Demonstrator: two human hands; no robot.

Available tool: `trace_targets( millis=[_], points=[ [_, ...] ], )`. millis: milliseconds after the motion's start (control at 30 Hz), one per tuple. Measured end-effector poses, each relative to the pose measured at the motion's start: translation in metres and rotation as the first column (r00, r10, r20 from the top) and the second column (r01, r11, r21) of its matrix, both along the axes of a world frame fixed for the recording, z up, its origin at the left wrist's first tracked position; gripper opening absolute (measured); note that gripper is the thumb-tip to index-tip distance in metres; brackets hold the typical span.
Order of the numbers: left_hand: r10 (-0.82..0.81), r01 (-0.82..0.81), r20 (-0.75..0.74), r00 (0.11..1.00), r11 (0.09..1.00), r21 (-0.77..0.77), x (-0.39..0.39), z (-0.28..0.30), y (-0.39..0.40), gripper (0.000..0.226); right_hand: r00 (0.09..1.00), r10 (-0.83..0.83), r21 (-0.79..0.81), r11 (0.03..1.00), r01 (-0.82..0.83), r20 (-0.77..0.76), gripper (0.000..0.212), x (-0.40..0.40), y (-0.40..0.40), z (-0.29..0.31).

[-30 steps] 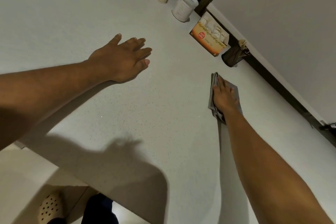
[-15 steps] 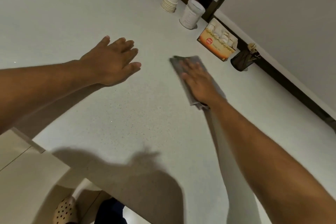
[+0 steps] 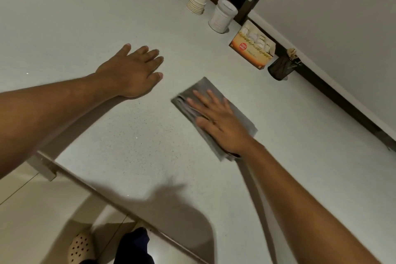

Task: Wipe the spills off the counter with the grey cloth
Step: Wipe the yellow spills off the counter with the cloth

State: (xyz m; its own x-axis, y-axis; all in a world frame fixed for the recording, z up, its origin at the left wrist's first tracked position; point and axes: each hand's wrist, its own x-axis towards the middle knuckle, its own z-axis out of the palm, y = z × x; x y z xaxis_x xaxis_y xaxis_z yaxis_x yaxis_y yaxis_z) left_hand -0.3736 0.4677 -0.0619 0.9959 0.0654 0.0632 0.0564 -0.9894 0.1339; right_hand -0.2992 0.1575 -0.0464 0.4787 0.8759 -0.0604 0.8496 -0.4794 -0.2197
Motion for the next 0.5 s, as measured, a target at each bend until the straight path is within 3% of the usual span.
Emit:
trace_targets(
  millis=[33,67,100,167,200,233,267,300,400,500],
  points=[
    [-0.007,0.007,0.002,1.0,1.0,0.006,0.0,-0.001,0.0,0.087,0.997,-0.075,-0.003,0.997,0.075,0.01,0.052,0.01,-0.019,0.004],
    [-0.01,0.01,0.009,1.0,1.0,0.015,-0.001,-0.001,0.001,0.085,0.968,-0.25,0.006,0.968,0.25,0.031,0.052,0.021,-0.034,0.008],
    [-0.008,0.007,0.011,1.0,1.0,0.02,-0.001,-0.001,0.0,0.082,0.874,-0.484,0.018,0.875,0.483,0.042,0.052,0.031,-0.038,0.01],
    [0.002,-0.002,0.008,1.0,1.0,0.02,-0.001,-0.001,0.0,0.079,0.499,-0.867,-0.022,0.499,0.866,0.0,0.056,0.039,-0.016,0.012],
    [0.01,-0.01,0.002,1.0,1.0,0.016,-0.001,-0.001,0.0,0.08,0.353,-0.935,-0.054,0.354,0.934,-0.019,0.059,0.036,0.008,0.011],
    [0.013,-0.013,-0.003,1.0,1.0,0.011,-0.001,-0.001,0.0,0.082,0.3,-0.953,-0.075,0.302,0.95,-0.035,0.062,0.029,0.034,0.01],
    [0.014,-0.014,-0.004,1.0,1.0,0.003,0.0,-0.001,0.001,0.085,0.337,-0.941,-0.073,0.339,0.938,-0.04,0.065,0.021,0.058,0.006],
    [0.01,-0.01,-0.002,1.0,1.0,-0.002,0.0,-0.001,0.001,0.088,0.437,-0.899,-0.05,0.438,0.898,-0.027,0.067,0.009,0.078,0.002],
    [0.002,-0.002,-0.001,1.0,1.0,-0.003,0.001,-0.002,0.001,0.09,0.811,-0.583,0.005,0.812,0.583,0.044,0.063,-0.036,0.096,-0.006],
    [-0.01,0.01,0.004,1.0,1.0,-0.004,0.002,0.0,0.003,0.088,0.978,-0.207,-0.015,0.978,0.207,0.015,0.055,-0.07,0.046,0.0]
  ],
)
